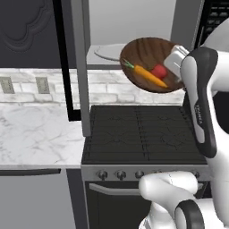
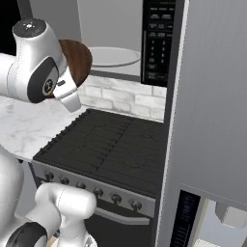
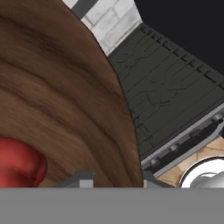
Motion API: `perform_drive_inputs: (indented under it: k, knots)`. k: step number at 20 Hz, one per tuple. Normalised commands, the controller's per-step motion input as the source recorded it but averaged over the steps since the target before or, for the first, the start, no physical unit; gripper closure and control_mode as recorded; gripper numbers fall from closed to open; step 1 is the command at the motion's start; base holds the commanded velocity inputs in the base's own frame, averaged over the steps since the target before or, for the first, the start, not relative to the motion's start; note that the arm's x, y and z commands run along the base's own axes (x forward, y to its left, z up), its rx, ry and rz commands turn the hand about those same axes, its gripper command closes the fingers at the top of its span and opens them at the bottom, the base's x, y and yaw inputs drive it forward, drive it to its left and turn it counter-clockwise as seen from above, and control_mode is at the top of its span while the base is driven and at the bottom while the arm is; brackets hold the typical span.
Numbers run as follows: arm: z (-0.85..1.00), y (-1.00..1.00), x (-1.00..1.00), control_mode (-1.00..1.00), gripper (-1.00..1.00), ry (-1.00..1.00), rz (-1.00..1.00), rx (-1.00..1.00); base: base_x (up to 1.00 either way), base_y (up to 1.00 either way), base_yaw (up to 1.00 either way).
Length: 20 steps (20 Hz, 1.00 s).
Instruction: Place the bowl containing the bell pepper and carrot in the microwave. Close the microwave door and press the start button to microwave the meal.
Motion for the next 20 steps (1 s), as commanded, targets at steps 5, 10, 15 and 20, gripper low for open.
perform_drive_inputs:
  k: [5,10,15,20]
  knots:
    - [0.17,0.00,0.21,-1.00,1.00,0.00,-0.10,0.20,0.00,0.00,0.00]
    - [0.16,0.00,0.36,-1.00,1.00,0.00,-0.14,0.12,0.00,0.00,0.00]
    - [0.13,0.01,0.35,-1.00,1.00,0.05,-0.14,0.02,0.00,0.00,0.00]
    - [0.01,0.13,0.38,-1.00,1.00,0.09,-0.09,0.00,0.00,0.00,0.00]
